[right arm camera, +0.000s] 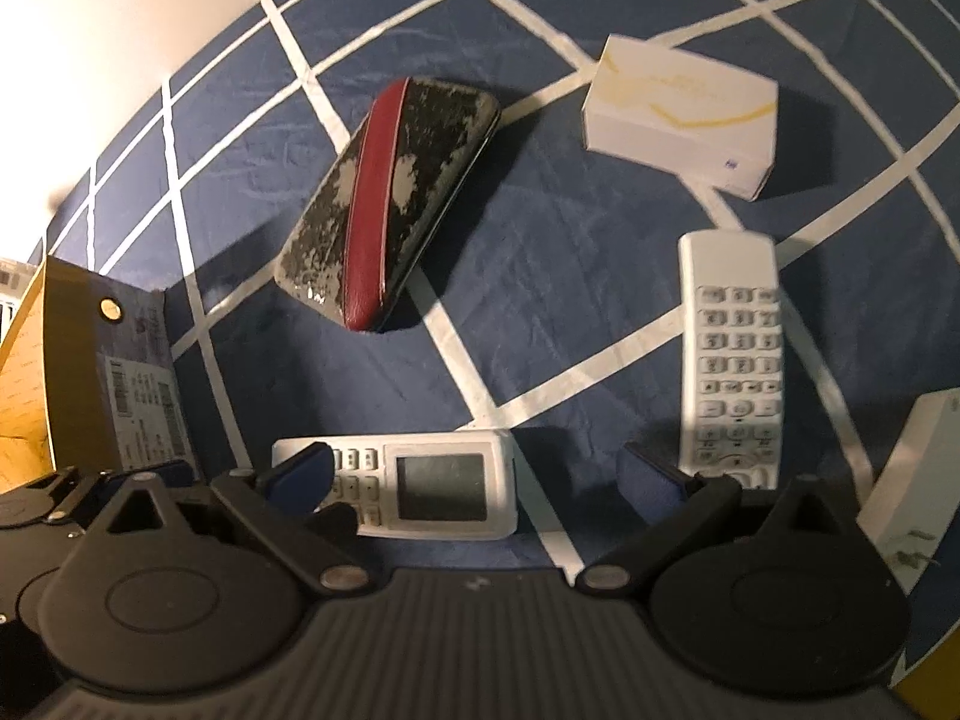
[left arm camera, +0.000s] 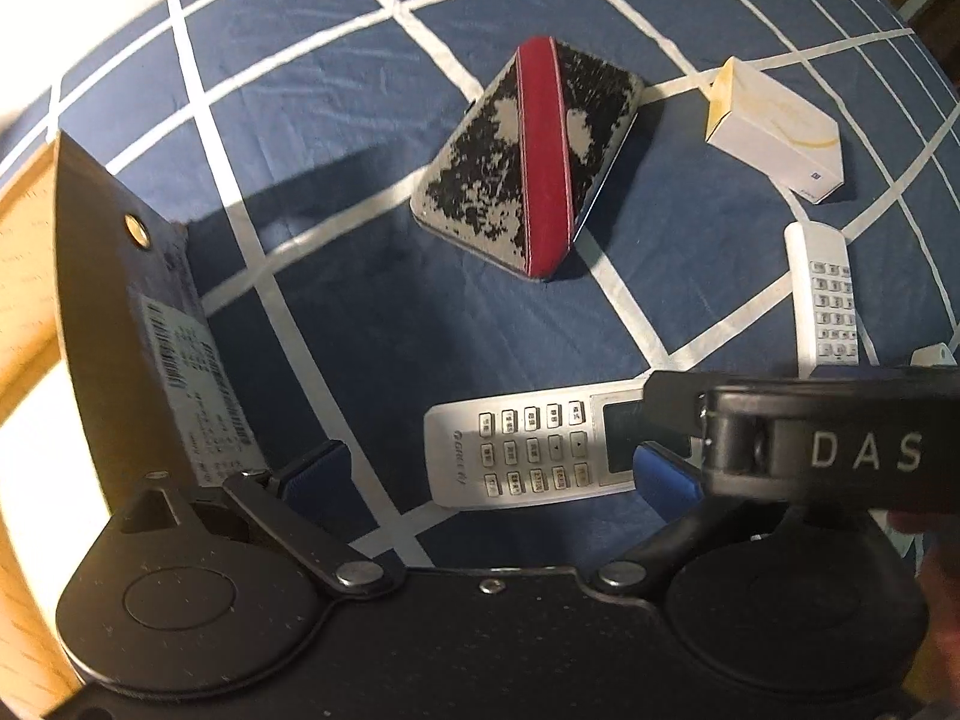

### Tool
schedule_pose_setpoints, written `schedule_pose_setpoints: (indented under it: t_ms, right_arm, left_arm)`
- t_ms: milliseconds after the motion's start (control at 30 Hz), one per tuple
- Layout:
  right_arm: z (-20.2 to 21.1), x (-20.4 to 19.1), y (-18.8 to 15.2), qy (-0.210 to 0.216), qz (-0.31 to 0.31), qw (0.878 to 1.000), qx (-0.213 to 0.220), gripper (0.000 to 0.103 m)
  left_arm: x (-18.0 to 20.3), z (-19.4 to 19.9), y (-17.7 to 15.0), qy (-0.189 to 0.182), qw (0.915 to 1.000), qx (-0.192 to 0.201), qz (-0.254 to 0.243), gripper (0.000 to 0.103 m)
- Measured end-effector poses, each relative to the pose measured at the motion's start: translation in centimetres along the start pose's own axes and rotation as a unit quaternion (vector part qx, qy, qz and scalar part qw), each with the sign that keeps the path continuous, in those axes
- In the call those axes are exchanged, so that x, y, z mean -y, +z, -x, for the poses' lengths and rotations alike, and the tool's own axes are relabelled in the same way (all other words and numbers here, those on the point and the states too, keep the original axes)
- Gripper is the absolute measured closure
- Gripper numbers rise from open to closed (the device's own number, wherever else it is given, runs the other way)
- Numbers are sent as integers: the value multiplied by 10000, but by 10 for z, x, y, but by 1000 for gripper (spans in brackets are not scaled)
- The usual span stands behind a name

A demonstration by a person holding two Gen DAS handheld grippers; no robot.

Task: Organize objects
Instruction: 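Move both grippers past the box toward the white remotes on the bedspread, then close both grippers together on the white keypad remote with a screen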

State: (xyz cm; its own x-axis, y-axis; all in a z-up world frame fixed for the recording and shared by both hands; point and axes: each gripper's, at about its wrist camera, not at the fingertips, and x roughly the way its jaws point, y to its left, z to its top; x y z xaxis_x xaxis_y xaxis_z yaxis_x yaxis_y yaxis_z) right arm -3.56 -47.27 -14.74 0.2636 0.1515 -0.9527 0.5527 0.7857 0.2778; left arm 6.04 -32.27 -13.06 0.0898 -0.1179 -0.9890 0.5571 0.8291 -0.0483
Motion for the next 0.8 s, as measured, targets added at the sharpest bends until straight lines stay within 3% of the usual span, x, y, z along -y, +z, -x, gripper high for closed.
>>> schedule_pose_setpoints:
  t_ms: [400, 467, 800]
  right_arm:
    - [-26, -9, -1, 22, 79, 9994, -322, 3]
    - [-30, -11, -1, -12, 114, 9993, -355, 9]
    - [-41, -20, -4, -102, 168, 9989, -436, 16]
  left_arm:
    - [-8, -23, -4, -323, 9989, -277, 181, 10]
    - [-9, -26, -5, -389, 9987, -270, 194, 13]
    - [-14, -35, -8, -698, 9967, -303, 276, 26]
